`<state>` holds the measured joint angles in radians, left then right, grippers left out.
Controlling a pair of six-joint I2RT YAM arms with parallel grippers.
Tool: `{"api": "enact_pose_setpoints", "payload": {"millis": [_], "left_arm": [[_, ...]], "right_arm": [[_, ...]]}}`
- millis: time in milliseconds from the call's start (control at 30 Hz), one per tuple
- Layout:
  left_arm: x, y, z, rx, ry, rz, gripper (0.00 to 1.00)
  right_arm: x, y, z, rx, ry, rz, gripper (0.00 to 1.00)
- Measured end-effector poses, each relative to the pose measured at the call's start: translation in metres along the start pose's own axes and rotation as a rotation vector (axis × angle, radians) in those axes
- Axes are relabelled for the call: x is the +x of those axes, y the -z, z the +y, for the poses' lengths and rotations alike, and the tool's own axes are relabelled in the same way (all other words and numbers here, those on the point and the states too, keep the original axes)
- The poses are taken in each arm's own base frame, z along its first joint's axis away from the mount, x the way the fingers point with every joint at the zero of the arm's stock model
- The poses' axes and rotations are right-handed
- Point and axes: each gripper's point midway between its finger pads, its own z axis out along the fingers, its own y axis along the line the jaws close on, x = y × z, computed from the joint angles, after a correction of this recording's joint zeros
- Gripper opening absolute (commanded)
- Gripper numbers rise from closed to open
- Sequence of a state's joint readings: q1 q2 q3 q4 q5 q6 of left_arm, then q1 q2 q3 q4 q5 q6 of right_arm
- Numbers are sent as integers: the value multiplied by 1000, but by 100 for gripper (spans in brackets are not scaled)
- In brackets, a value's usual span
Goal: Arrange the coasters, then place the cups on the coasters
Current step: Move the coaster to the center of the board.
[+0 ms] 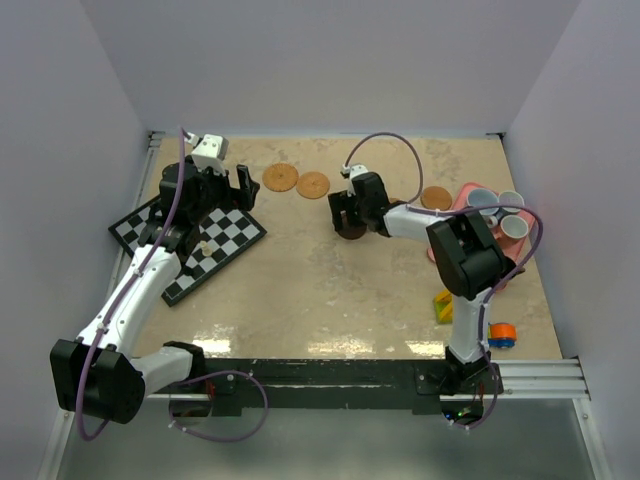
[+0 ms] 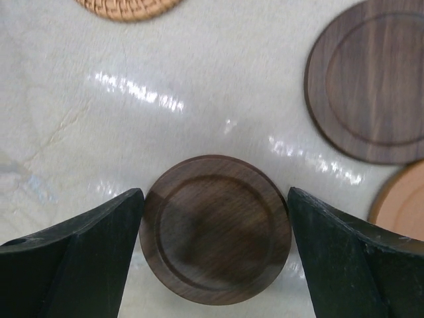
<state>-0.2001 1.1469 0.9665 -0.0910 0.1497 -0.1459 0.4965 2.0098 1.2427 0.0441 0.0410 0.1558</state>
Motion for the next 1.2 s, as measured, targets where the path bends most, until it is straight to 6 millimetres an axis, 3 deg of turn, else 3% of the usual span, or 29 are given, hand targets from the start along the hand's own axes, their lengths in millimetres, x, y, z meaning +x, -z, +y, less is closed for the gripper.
{"api": "enact_pose_setpoints", "payload": {"millis": [233,533,767,933,1100,1200], "left_arm": [[0,0,0,0,0,0,97],[2,-1,-2,5,0,5,97],[3,-2,-2,7,0,8,97],[3,-2,-2,7,0,9,97],[3,-2,-2,7,0,9,97],[3,-2,-2,7,0,9,99]], "right_arm": [[23,24,19,-17,-46,-32,92],[55,50,89,-112,-26,-37,92],[73,64,122,-149,12,-27,93],[76,68,123,-128,4,-22,98],[82,76,109,-57,36,37,99],[73,78,107,-38,77,54,98]]}}
